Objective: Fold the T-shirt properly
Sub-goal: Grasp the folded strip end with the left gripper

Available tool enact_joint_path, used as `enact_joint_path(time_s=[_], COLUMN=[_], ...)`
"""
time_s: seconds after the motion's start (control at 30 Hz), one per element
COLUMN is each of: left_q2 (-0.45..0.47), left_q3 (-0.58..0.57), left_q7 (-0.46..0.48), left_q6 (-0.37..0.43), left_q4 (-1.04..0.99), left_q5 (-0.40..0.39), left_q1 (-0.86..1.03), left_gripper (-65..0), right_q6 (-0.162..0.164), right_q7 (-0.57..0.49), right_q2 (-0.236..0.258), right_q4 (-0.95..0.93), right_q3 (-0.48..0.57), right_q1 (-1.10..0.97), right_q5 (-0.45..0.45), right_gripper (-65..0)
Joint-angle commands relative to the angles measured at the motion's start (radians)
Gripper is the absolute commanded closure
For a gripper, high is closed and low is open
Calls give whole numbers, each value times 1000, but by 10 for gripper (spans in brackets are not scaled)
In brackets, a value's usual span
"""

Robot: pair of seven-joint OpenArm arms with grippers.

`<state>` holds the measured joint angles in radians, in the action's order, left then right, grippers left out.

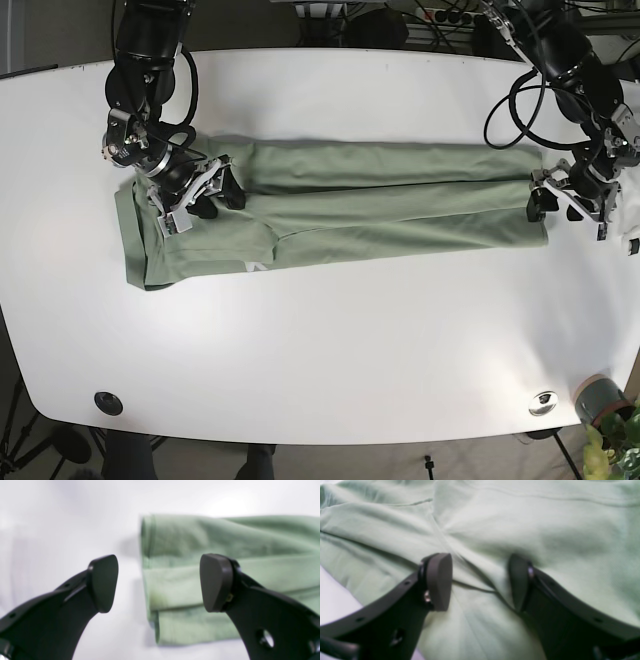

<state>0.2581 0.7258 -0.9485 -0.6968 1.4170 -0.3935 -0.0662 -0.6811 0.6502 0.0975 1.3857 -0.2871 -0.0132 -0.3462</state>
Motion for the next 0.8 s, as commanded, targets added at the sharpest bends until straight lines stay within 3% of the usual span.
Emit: enact_joint_path(time_s=[0.0,0.2,0.77], left_q2=[57,86,45], left_q3=[10,18,19], left_q7=[13,13,-53], left_q6=[-1,-1,-1], left_q4=[-55,-212,-322], left_q5=[-74,-154,-155], left_q1=[-11,-14,-19], left_gripper=[-479,-479,-479], right_q6=[1,1,1], right_q7=[10,10,10], right_q2=[9,9,6], right_q4=[8,8,10], right_q3=[-1,-1,-2], right_q1=[8,9,11], right_q5=[3,3,2], right_gripper=[-350,-350,-350])
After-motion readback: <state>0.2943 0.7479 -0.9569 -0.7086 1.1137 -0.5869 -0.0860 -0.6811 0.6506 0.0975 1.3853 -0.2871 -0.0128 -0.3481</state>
